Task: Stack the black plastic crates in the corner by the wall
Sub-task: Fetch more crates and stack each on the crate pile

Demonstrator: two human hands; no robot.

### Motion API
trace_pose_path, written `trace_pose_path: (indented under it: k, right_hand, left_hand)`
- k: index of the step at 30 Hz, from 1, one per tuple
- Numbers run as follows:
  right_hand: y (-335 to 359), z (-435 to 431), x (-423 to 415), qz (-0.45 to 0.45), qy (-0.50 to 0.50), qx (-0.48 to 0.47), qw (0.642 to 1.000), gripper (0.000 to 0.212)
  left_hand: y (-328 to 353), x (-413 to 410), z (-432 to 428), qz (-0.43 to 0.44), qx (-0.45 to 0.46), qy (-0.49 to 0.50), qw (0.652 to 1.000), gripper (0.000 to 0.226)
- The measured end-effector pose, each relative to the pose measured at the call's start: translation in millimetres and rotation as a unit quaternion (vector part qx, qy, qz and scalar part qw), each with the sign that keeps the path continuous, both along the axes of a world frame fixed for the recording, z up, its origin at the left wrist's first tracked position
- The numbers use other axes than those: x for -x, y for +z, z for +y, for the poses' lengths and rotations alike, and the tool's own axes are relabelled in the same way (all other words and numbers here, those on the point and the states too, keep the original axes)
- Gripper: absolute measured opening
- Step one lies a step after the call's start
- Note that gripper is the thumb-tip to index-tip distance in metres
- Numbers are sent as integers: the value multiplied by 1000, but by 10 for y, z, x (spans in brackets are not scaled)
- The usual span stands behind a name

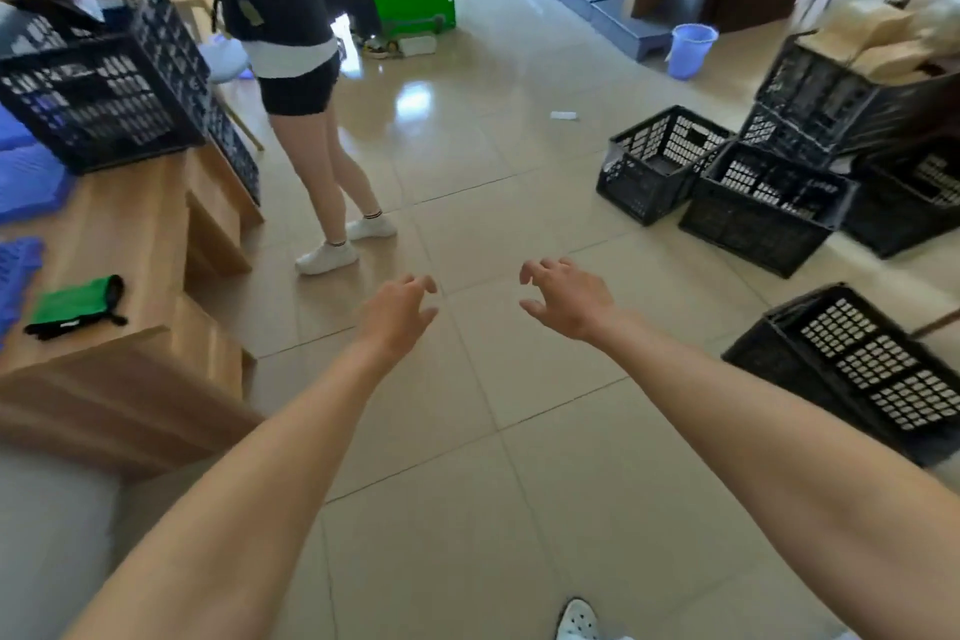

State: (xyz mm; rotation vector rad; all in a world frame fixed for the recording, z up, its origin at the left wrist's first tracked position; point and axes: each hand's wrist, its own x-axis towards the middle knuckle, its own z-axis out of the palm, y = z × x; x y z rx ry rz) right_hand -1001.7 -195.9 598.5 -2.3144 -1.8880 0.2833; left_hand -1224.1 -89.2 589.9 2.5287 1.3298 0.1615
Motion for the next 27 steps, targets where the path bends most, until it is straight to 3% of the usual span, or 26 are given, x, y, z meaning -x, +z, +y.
trace_pose_path:
  k: [7, 12, 27]
  right_hand:
    - [-16, -602, -1961, 20, -152, 13, 988, 34]
    - [-135, -562, -3083, 38, -231, 12, 972, 33]
    - [-44, 1273, -6403, 55, -366, 1, 929, 25]
  left_hand:
    - [-52, -2223, -117, -3, 6, -123, 992, 29]
    - [-128, -3489, 295, 10, 14, -166, 986, 30]
    - [-154, -7370, 2467, -34, 33, -260, 964, 34]
